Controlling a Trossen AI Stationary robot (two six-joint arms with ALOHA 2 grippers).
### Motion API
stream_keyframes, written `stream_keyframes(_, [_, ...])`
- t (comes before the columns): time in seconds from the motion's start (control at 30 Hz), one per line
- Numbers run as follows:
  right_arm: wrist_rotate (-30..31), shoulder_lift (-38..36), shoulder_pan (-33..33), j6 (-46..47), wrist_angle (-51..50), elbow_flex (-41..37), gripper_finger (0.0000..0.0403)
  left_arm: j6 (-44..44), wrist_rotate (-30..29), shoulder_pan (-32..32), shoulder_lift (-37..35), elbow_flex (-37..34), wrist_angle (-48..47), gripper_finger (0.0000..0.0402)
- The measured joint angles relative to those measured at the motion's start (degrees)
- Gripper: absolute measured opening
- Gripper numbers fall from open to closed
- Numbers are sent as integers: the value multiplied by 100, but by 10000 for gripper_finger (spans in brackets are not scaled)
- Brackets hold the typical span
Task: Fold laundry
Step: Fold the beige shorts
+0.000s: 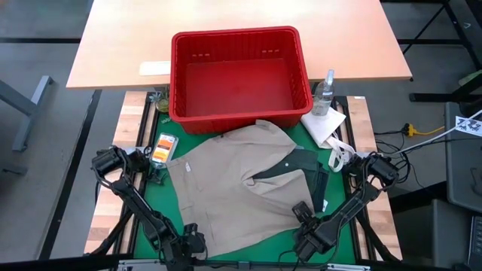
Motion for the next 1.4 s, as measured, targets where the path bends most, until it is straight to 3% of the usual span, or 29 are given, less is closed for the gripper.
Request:
stream_keyframes(0.73, [27,15,4,9,30,-9,214,58,107,-17,326,31,137,163])
stream_keyframes(1.0, [31,15,4,18,35,-9,210,18,153,-18,321,42,-560,141])
stream_keyframes(1.17, [30,15,7,24,51,-7,161,1,85,-20,321,42,-650,87])
stream_keyframes(1.4, [125,20,20,29,74,-7,40,-39,60,-17,323,52,-707,11])
